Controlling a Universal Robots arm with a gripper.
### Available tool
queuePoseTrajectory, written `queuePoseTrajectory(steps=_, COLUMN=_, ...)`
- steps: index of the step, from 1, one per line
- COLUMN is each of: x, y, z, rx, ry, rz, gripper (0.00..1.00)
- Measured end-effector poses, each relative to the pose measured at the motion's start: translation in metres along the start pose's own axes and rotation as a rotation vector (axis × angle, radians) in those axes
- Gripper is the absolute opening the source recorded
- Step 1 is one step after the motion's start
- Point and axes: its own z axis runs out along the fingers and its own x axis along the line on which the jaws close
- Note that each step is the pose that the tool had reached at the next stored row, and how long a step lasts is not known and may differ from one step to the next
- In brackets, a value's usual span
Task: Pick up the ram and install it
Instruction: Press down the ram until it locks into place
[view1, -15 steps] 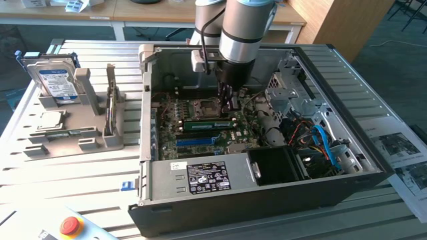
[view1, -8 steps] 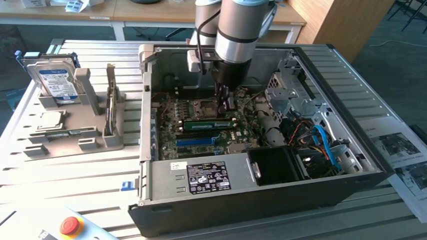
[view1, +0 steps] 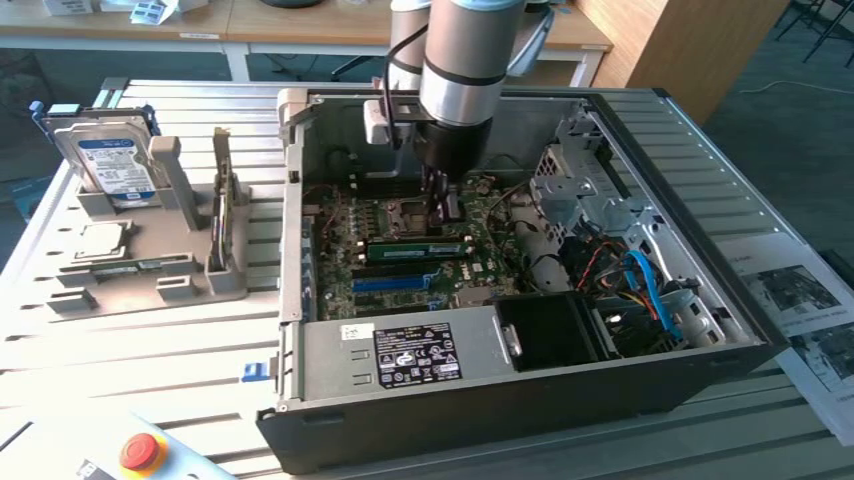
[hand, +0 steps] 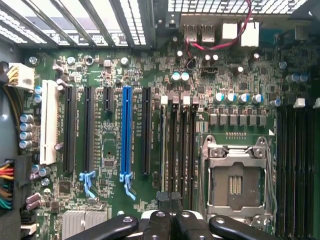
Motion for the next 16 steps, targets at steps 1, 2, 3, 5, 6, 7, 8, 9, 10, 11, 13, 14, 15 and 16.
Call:
queuePoseTrajectory(steps=1, x=0.0, y=0.0012, z=0.0, rx=0.0001, ry=0.0, rz=0.0, gripper=0.1)
queuePoseTrajectory(steps=2, x=0.0, y=0.0023, z=0.0001, rx=0.0002, ry=0.0001, rz=0.0, gripper=0.1)
queuePoseTrajectory(steps=3, x=0.0, y=0.0034, z=0.0001, rx=0.0002, ry=0.0002, rz=0.0, gripper=0.1)
queuePoseTrajectory(steps=5, x=0.0, y=0.0055, z=0.0001, rx=0.0003, ry=0.0004, rz=0.0, gripper=0.1)
queuePoseTrajectory(steps=6, x=0.0, y=0.0066, z=0.0001, rx=0.0004, ry=0.0004, rz=0.0, gripper=0.1)
queuePoseTrajectory(steps=7, x=0.0, y=0.0078, z=0.0001, rx=0.0005, ry=0.0005, rz=0.0, gripper=0.1)
queuePoseTrajectory(steps=8, x=0.0, y=0.0089, z=0.0002, rx=0.0006, ry=0.0005, rz=0.0, gripper=0.1)
queuePoseTrajectory(steps=9, x=0.0, y=0.01, z=0.0002, rx=0.0006, ry=0.0006, rz=0.0, gripper=0.1)
queuePoseTrajectory(steps=10, x=0.0, y=0.011, z=0.0002, rx=0.0008, ry=0.0007, rz=0.0, gripper=0.1)
queuePoseTrajectory(steps=11, x=0.0, y=0.0121, z=0.0002, rx=0.0008, ry=0.0007, rz=0.0, gripper=0.1)
queuePoseTrajectory(steps=13, x=0.0, y=0.0143, z=0.0003, rx=0.001, ry=0.0008, rz=0.0, gripper=0.1)
queuePoseTrajectory(steps=14, x=0.0, y=0.0154, z=0.0003, rx=0.0011, ry=0.0009, rz=0.0, gripper=0.1)
queuePoseTrajectory(steps=15, x=0.0, y=0.0164, z=0.0003, rx=0.0012, ry=0.0009, rz=0.0, gripper=0.1)
queuePoseTrajectory(steps=16, x=0.0, y=0.0174, z=0.0003, rx=0.0012, ry=0.0009, rz=0.0, gripper=0.1)
